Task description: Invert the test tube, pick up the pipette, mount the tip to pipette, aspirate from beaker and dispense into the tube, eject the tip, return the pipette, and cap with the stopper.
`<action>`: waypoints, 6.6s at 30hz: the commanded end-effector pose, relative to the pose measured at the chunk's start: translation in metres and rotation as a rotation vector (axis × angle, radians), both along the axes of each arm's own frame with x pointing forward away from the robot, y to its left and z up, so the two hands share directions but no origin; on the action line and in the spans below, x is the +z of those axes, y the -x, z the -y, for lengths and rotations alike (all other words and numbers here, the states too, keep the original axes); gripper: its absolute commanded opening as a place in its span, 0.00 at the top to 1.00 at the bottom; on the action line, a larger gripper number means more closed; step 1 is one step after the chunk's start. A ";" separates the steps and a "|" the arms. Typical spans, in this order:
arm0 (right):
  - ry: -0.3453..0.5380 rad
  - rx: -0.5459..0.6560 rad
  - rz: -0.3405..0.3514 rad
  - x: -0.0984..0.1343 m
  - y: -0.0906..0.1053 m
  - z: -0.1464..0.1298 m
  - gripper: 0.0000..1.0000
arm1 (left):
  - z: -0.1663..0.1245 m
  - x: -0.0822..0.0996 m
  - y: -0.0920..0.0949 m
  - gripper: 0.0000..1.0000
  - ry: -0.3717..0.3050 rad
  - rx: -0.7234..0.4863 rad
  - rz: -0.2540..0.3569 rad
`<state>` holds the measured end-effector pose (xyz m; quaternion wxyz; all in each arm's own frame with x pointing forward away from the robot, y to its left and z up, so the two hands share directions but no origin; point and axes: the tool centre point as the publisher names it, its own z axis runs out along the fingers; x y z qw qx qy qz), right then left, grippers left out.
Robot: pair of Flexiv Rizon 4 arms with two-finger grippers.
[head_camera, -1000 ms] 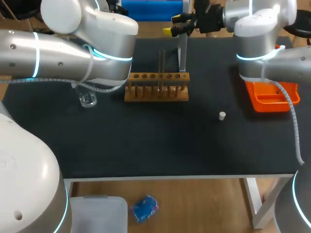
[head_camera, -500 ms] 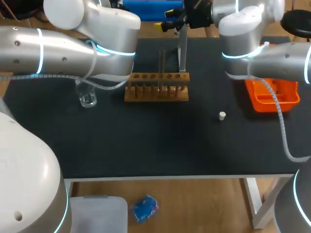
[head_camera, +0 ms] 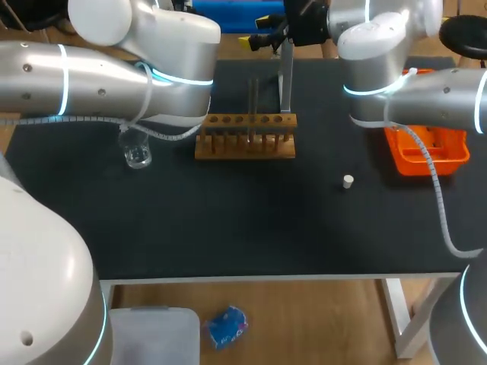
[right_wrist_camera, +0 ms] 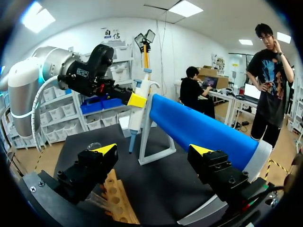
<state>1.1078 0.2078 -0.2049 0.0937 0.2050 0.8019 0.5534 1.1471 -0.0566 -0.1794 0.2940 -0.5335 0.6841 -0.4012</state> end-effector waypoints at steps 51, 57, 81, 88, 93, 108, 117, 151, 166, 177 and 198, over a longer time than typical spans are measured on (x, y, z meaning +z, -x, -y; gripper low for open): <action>0.001 0.001 -0.002 0.001 0.000 0.001 0.00 | 0.000 -0.019 -0.035 1.00 -0.106 0.065 -0.180; 0.001 0.001 -0.002 0.001 0.000 0.001 0.00 | 0.000 -0.022 -0.033 1.00 -0.103 0.071 -0.187; 0.001 0.001 -0.002 0.001 0.000 0.001 0.00 | 0.002 -0.034 -0.026 1.00 -0.099 0.076 -0.215; 0.001 0.001 -0.002 0.001 0.000 0.001 0.00 | 0.002 -0.035 -0.025 0.87 -0.095 0.078 -0.218; 0.001 0.001 -0.002 0.001 0.000 0.001 0.00 | 0.002 -0.035 -0.025 0.71 -0.093 0.074 -0.219; 0.001 0.001 -0.002 0.001 0.000 0.001 0.00 | 0.003 -0.030 -0.018 0.53 -0.083 0.076 -0.215; 0.001 0.001 -0.002 0.001 0.000 0.001 0.00 | 0.004 -0.030 0.003 0.53 -0.070 0.095 -0.219; -0.059 0.232 0.145 0.052 0.087 0.044 0.00 | 0.034 0.011 0.173 0.00 0.087 -0.750 -0.001; -0.059 0.232 0.145 0.052 0.087 0.044 0.00 | 0.036 0.010 0.176 0.00 0.039 -0.732 -0.023; -0.031 0.217 0.148 0.037 0.115 0.092 0.00 | 0.049 0.005 0.180 0.00 0.038 -0.980 -0.050; 0.023 0.074 0.111 -0.008 0.212 0.195 0.00 | 0.086 -0.021 0.165 0.00 0.009 -1.143 -0.070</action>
